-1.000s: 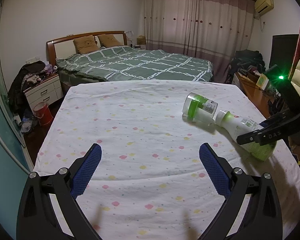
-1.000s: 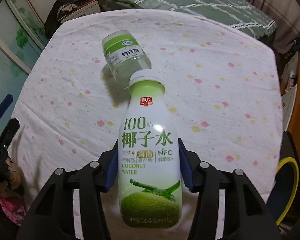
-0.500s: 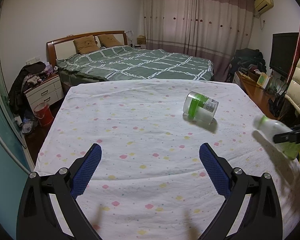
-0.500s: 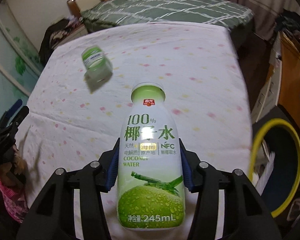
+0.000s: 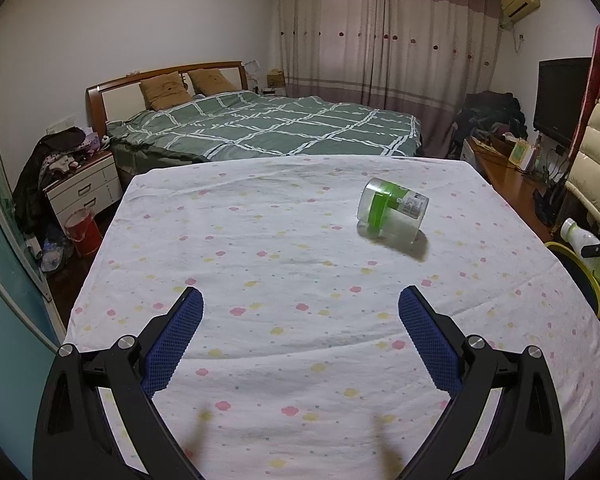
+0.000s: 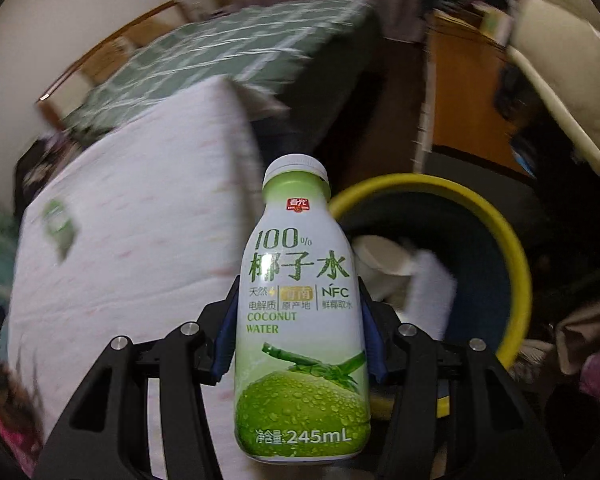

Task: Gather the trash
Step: 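Lift the bottle, carry it over the bin and open the right gripper, then grasp the clear green-banded jar with the left gripper and lift it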

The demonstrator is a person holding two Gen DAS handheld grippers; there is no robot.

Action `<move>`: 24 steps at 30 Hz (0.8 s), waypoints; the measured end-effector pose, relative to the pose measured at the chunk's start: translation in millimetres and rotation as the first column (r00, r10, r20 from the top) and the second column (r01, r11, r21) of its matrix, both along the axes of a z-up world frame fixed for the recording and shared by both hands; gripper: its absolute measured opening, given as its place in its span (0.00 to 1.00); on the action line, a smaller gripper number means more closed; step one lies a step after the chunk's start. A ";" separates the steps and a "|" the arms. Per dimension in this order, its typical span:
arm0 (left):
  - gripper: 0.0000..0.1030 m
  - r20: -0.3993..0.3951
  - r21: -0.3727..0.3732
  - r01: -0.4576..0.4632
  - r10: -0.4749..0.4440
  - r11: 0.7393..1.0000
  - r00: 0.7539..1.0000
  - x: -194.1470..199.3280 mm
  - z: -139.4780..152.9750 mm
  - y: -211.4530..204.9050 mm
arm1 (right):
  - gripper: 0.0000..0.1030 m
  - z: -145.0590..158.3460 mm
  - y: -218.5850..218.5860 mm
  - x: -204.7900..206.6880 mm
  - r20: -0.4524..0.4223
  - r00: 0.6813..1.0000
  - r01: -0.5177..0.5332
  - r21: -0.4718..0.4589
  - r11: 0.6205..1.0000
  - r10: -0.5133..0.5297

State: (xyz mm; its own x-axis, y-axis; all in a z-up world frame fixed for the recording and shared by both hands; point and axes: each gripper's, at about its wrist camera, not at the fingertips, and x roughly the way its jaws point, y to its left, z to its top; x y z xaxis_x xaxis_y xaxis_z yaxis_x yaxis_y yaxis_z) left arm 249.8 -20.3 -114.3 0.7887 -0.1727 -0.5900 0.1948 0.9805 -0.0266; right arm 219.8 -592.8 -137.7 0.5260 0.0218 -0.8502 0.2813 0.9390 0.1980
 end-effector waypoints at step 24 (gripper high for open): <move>0.94 -0.161 0.011 0.302 -0.297 0.953 0.941 58.1 2.9 -71.4 | 0.57 2.2 -9.8 -30.5 0.115 0.992 0.053 -0.001 0.999 -0.053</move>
State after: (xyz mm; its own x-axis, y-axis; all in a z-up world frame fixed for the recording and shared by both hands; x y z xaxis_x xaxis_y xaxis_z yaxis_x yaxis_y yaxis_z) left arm 307.9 -91.7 -111.5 0.6012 -0.3642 -0.7113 0.4759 0.8782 -0.0474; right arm 189.3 -602.6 -135.5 0.6202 -0.0120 -0.7844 0.3064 0.9242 0.2281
